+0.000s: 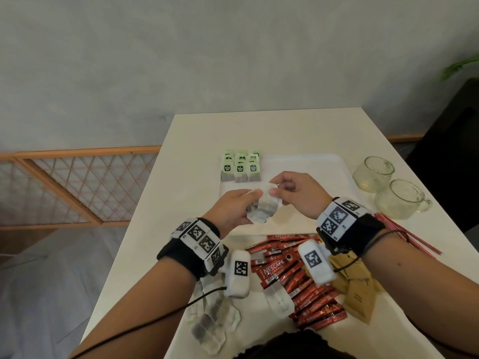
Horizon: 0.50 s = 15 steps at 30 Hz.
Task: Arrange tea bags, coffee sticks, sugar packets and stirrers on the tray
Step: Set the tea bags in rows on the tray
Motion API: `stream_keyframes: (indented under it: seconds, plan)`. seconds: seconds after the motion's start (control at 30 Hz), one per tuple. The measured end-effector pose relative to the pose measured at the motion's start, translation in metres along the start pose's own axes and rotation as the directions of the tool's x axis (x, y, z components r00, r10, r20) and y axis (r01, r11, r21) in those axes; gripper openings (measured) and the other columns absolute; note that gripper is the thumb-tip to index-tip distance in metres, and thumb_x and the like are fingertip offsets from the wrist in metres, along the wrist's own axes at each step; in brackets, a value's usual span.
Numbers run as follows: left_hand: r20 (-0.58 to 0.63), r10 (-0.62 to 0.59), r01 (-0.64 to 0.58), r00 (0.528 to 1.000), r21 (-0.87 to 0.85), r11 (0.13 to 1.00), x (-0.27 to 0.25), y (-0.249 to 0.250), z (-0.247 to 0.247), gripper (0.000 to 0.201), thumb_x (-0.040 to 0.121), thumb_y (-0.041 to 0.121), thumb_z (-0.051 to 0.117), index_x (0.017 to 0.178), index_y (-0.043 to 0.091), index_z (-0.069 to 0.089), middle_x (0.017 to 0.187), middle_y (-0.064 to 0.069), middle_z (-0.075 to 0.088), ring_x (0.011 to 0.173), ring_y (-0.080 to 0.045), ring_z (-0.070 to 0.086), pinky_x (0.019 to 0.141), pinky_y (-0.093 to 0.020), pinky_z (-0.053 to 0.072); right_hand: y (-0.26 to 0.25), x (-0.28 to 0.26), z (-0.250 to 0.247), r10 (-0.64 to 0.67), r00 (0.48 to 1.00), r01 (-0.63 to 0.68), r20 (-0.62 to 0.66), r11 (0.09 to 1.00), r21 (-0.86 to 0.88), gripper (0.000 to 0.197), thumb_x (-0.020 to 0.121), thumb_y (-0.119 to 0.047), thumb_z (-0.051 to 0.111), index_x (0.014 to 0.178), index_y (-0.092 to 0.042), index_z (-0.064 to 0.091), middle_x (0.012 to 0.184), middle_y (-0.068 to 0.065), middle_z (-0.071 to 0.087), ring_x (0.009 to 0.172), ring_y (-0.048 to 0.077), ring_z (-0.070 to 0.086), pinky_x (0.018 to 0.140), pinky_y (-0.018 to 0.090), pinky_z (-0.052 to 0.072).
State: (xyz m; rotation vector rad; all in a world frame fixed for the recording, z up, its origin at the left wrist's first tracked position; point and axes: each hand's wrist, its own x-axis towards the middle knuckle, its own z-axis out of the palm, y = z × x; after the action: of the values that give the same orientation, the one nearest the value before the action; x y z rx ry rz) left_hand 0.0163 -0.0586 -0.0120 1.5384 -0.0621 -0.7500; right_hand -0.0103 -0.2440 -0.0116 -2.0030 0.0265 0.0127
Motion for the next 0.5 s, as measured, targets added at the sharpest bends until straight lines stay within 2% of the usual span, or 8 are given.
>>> stream_keyframes:
  seconds: [0.07,0.17,0.27,0.33,0.43,0.5]
  plan:
    - [-0.009,0.004,-0.005,1.000,-0.064,0.998,0.005,-0.001,-0.002,0.034,0.100,0.026,0.055,0.122,0.002,0.062,0.118,-0.020,0.068,0.109,-0.035,0.067,0.094,-0.042,0.055,-0.001,0.006,-0.002,0.012,1.000,-0.012,-0.017,1.000,0.007,0.009,0.087,-0.015,0.070,0.093,-0.016,0.063,0.068,-0.002,0.067,0.065,0.016,0.059,0.071,0.033,0.053]
    - [-0.003,0.014,-0.014,1.000,-0.183,0.983,0.009,0.004,-0.001,0.033,0.099,0.024,0.056,0.120,0.000,0.062,0.115,-0.019,0.069,0.099,-0.029,0.068,0.084,-0.035,0.060,-0.004,0.014,-0.004,0.033,0.999,-0.032,-0.033,0.999,0.038,0.007,0.091,-0.015,0.064,0.090,-0.014,0.058,0.071,0.005,0.071,0.063,0.015,0.061,0.075,0.037,0.055]
    - [0.001,0.020,-0.019,1.000,-0.223,0.975,0.014,0.007,-0.001,0.031,0.099,0.024,0.055,0.119,0.001,0.062,0.114,-0.019,0.070,0.098,-0.028,0.068,0.078,-0.032,0.061,-0.006,0.022,-0.007,0.050,0.998,-0.048,-0.032,0.997,0.058,0.008,0.095,-0.015,0.059,0.092,-0.011,0.053,0.067,0.002,0.069,0.055,0.008,0.060,0.073,0.036,0.054]
    - [-0.011,0.013,-0.015,1.000,-0.225,0.974,0.019,0.008,-0.003,0.029,0.100,0.021,0.054,0.118,0.000,0.061,0.113,-0.021,0.069,0.096,-0.029,0.068,0.075,-0.031,0.061,-0.008,0.025,-0.008,0.056,0.998,-0.054,-0.024,0.996,0.067,0.008,0.095,-0.014,0.058,0.092,-0.010,0.052,0.068,0.001,0.069,0.055,0.008,0.061,0.071,0.036,0.053]
    - [-0.083,0.016,-0.034,0.996,-0.209,0.977,0.028,0.008,-0.007,0.027,0.099,0.017,0.055,0.119,0.000,0.061,0.115,-0.022,0.069,0.095,-0.032,0.070,0.073,-0.035,0.061,-0.007,0.029,-0.010,0.046,0.996,-0.042,-0.077,0.998,0.055,0.008,0.094,-0.014,0.058,0.089,-0.012,0.053,0.079,0.001,0.066,0.063,0.016,0.063,0.069,0.037,0.052]
    - [-0.217,0.079,-0.096,0.973,-0.068,0.993,0.034,0.004,-0.010,0.024,0.095,0.023,0.060,0.112,0.007,0.065,0.112,-0.019,0.071,0.096,-0.033,0.070,0.080,-0.045,0.060,-0.004,0.030,-0.013,0.041,0.982,-0.043,-0.185,0.999,-0.005,0.011,0.093,-0.019,0.061,0.085,-0.015,0.053,0.083,0.001,0.063,0.064,0.017,0.064,0.068,0.037,0.053]
